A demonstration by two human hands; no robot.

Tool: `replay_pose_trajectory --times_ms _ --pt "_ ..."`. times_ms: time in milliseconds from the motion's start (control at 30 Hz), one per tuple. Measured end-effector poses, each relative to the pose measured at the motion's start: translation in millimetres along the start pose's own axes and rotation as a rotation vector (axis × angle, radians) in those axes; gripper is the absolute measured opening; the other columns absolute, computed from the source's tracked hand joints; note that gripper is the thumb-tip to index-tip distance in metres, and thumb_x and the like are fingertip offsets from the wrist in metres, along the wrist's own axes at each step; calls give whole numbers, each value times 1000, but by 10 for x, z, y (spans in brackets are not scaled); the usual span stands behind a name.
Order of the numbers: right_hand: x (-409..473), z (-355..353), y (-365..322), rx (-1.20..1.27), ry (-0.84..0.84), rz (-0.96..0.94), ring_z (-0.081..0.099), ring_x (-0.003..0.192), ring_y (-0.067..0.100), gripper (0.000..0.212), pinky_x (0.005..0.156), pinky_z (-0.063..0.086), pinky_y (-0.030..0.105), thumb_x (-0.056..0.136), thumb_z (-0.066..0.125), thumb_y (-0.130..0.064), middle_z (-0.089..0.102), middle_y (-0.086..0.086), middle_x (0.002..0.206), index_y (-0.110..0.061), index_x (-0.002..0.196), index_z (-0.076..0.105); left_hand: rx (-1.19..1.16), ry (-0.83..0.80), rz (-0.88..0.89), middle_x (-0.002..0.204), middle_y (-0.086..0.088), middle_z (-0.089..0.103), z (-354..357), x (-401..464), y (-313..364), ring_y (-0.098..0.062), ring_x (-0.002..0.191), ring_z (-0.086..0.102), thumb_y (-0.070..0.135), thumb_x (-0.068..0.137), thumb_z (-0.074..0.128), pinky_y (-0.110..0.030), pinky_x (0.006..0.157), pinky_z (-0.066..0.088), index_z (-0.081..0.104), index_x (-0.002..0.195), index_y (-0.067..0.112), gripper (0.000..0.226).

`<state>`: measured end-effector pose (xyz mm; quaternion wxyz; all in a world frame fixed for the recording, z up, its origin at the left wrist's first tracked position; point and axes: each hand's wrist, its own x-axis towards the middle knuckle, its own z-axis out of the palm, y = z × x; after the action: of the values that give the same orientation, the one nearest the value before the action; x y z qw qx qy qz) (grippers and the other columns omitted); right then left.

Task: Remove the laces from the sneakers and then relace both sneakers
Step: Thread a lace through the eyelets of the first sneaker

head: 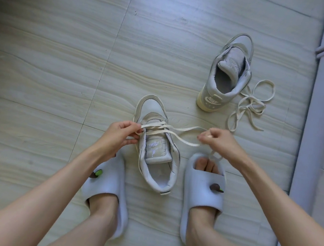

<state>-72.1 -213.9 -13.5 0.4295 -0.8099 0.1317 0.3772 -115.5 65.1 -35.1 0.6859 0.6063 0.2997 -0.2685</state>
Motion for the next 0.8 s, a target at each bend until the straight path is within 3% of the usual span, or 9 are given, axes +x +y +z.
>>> replay_pose_trajectory --times_ms 67,167,267,333,400,500,600,733,800 --pt "33 74 -108 -198 -110 -58 57 80 8 13 64 40 7 82 70 -16 64 -2 92 -12 92 64 46 23 47 70 8 68 -7 5 12 -4 66 57 17 92 56 -14 59 48 65 75 14 20" --pt "67 267 -328 -208 -186 -168 61 92 10 23 81 46 22 88 62 -37 66 -5 98 -19 102 63 63 16 82 70 7 66 1 14 27 -6 69 55 20 93 55 -16 59 44 65 74 18 22" --pt "135 487 -474 -341 -139 -247 54 73 7 26 64 40 23 89 55 -48 61 -9 78 -22 87 59 81 -4 78 66 9 61 32 29 29 -4 65 53 22 93 55 -17 60 42 64 73 22 22" --pt "169 585 -523 -454 -104 -277 49 69 12 24 59 34 27 89 57 -43 55 -7 73 -20 82 53 102 0 79 64 10 58 45 47 25 -3 63 52 23 93 56 -18 62 42 64 73 24 22" --pt "193 637 -549 -542 -90 -343 48 78 20 21 65 32 31 89 58 -34 52 -1 80 -18 79 49 99 -2 86 63 11 57 53 65 18 -4 63 53 23 93 56 -21 65 44 63 72 25 23" --pt "169 643 -590 -539 -57 -445 40 89 18 14 73 29 28 89 60 -24 45 2 90 -15 82 51 51 32 117 62 13 61 63 81 5 -7 67 56 18 93 56 -30 73 48 63 75 21 20" --pt "123 650 -591 -579 -56 -531 49 93 26 8 75 33 32 90 57 -17 54 6 94 -11 92 53 10 90 179 66 9 66 60 93 -7 -7 67 61 15 93 56 -31 75 51 64 79 16 16" --pt "124 709 -592 -677 -127 -542 53 105 29 25 83 36 32 93 45 -13 58 11 111 -11 115 58 55 69 223 60 7 62 65 94 4 -7 64 59 19 94 55 -20 62 45 63 80 20 16" --pt "119 734 -604 -706 -138 -560 53 104 29 32 76 32 28 94 43 -13 56 9 109 -17 121 61 95 63 231 58 8 58 75 106 17 -5 58 54 21 94 55 -14 52 38 63 79 23 17"
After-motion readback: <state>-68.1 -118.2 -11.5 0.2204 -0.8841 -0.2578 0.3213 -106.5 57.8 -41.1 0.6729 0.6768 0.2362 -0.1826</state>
